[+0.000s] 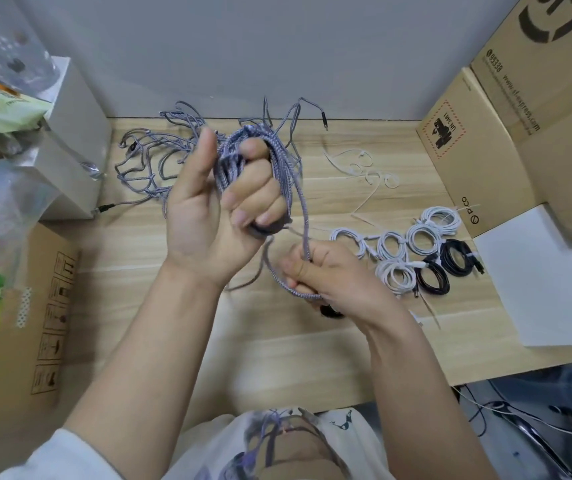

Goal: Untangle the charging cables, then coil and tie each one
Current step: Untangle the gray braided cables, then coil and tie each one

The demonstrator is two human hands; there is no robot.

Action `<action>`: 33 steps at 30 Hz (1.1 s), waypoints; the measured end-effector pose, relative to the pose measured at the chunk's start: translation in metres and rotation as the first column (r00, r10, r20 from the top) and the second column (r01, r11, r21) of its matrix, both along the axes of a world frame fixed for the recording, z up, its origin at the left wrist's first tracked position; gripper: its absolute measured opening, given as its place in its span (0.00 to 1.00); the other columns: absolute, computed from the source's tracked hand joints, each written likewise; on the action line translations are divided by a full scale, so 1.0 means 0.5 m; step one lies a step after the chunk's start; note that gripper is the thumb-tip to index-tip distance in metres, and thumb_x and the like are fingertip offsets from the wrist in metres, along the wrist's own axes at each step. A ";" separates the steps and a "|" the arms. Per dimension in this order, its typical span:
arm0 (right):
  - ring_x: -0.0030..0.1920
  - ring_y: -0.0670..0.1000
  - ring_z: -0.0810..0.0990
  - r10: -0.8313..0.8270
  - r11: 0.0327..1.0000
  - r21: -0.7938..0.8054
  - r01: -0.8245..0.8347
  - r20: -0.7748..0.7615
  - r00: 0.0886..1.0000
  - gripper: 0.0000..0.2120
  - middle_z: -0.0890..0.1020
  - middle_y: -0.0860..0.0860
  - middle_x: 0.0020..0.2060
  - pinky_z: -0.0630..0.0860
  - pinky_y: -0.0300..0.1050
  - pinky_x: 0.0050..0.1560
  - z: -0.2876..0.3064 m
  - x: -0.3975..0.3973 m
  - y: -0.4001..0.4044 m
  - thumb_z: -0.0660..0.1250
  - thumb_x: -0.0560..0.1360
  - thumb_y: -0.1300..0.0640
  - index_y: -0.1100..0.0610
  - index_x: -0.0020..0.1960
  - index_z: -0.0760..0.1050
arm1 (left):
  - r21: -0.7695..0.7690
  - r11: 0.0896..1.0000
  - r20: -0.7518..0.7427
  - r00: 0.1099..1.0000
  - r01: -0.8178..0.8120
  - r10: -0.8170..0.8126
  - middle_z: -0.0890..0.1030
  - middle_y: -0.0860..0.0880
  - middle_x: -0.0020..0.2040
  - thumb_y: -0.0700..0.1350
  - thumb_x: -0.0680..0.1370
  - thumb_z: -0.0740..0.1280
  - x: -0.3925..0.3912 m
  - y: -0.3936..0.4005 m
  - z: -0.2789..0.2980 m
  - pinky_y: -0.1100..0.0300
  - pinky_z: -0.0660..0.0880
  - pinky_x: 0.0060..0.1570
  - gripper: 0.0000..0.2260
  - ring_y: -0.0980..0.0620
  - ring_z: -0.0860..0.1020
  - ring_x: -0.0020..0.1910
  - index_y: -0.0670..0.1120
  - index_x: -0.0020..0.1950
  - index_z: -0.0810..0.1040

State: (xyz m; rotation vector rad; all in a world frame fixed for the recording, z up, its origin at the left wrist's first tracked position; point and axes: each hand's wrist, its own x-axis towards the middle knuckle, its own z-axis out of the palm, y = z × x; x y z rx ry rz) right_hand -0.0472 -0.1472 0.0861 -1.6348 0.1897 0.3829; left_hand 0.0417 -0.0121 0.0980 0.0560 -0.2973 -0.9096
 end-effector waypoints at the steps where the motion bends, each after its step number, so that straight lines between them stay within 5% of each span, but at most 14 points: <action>1: 0.20 0.41 0.62 0.022 0.999 -0.035 -0.023 -0.014 1.000 0.15 0.67 0.43 0.19 0.60 0.33 0.22 -0.001 -0.001 0.001 0.65 0.77 0.59 0.56 0.31 0.70 | 0.030 0.997 -0.049 0.996 -0.072 0.073 0.68 0.44 0.28 0.43 0.77 0.66 0.002 -0.001 0.000 0.56 0.66 0.35 0.09 0.47 0.67 0.26 0.37 0.48 0.70; 6: 0.26 0.45 0.67 -0.029 0.989 -0.144 0.033 0.029 0.999 0.12 0.70 0.45 0.23 0.64 0.36 0.32 -0.003 -0.004 0.001 0.74 0.69 0.65 0.55 0.35 0.71 | 0.245 0.885 -0.130 0.891 -0.396 0.435 0.69 0.50 0.29 0.45 0.80 0.59 0.004 -0.011 -0.010 0.60 0.72 0.33 0.08 0.53 0.69 0.26 0.41 0.48 0.70; 11: 0.31 0.45 0.71 -0.212 0.965 0.169 0.202 0.043 0.976 0.17 0.74 0.47 0.29 0.71 0.35 0.37 0.000 -0.005 0.010 0.72 0.64 0.74 0.55 0.40 0.70 | 0.298 0.822 -0.164 0.823 -0.485 0.544 0.67 0.52 0.27 0.44 0.75 0.59 0.006 -0.016 -0.021 0.63 0.71 0.31 0.06 0.55 0.67 0.24 0.42 0.46 0.70; 14: 0.33 0.45 0.78 -0.280 0.855 0.459 0.242 0.015 0.960 0.13 0.80 0.47 0.32 0.78 0.39 0.44 0.002 -0.005 0.023 0.68 0.67 0.72 0.59 0.46 0.71 | 0.270 0.830 -0.217 0.809 -0.488 0.546 0.67 0.51 0.27 0.44 0.76 0.59 0.008 -0.017 -0.027 0.62 0.71 0.31 0.06 0.54 0.67 0.24 0.41 0.45 0.70; 17: 0.25 0.43 0.76 -0.283 0.701 0.658 0.274 -0.096 0.954 0.07 0.80 0.49 0.32 0.77 0.35 0.32 0.019 -0.005 0.031 0.60 0.74 0.67 0.61 0.51 0.71 | 0.269 0.826 -0.243 0.795 -0.496 0.556 0.67 0.51 0.27 0.43 0.75 0.59 0.012 -0.018 -0.027 0.62 0.72 0.31 0.06 0.54 0.67 0.24 0.41 0.45 0.70; 20: 0.16 0.39 0.61 -0.234 0.631 0.717 0.295 -0.186 0.954 0.11 0.75 0.49 0.26 0.59 0.30 0.17 0.027 -0.005 0.027 0.58 0.73 0.59 0.60 0.53 0.70 | 0.265 0.819 -0.258 0.781 -0.508 0.568 0.68 0.51 0.27 0.43 0.75 0.59 0.016 -0.018 -0.025 0.62 0.72 0.30 0.06 0.54 0.68 0.24 0.40 0.45 0.70; 22: 0.16 0.39 0.58 -0.203 0.726 0.626 0.284 -0.199 0.959 0.09 0.72 0.49 0.23 0.52 0.31 0.19 0.024 -0.006 0.026 0.57 0.77 0.57 0.59 0.53 0.71 | 0.274 0.807 -0.256 0.769 -0.523 0.586 0.68 0.50 0.28 0.43 0.75 0.59 0.018 -0.018 -0.022 0.62 0.72 0.31 0.06 0.54 0.68 0.24 0.41 0.45 0.70; 26: 0.19 0.42 0.55 -0.090 0.983 0.141 0.117 -0.188 0.978 0.11 0.67 0.48 0.21 0.52 0.31 0.21 0.020 -0.013 0.028 0.53 0.82 0.55 0.54 0.47 0.72 | 0.423 0.704 -0.093 0.745 -0.571 0.660 0.67 0.51 0.31 0.48 0.79 0.56 0.010 -0.030 -0.023 0.62 0.70 0.34 0.11 0.54 0.67 0.27 0.41 0.45 0.69; 30: 0.19 0.43 0.57 -0.035 0.999 -0.043 0.027 -0.192 0.981 0.12 0.67 0.47 0.19 0.54 0.34 0.21 0.033 -0.012 0.033 0.57 0.81 0.53 0.61 0.50 0.74 | 0.550 0.539 0.224 0.734 -0.639 0.641 0.69 0.52 0.29 0.50 0.79 0.57 -0.013 -0.062 -0.034 0.62 0.68 0.35 0.10 0.54 0.68 0.28 0.44 0.46 0.69; 33: 0.21 0.43 0.59 -0.073 0.996 -0.064 0.066 -0.116 0.991 0.13 0.66 0.44 0.19 0.56 0.33 0.21 0.041 -0.019 0.031 0.60 0.80 0.55 0.65 0.48 0.73 | 0.585 0.302 0.574 0.647 -0.753 0.502 0.70 0.55 0.28 0.50 0.76 0.58 -0.020 -0.066 -0.043 0.62 0.66 0.34 0.09 0.54 0.68 0.29 0.45 0.49 0.68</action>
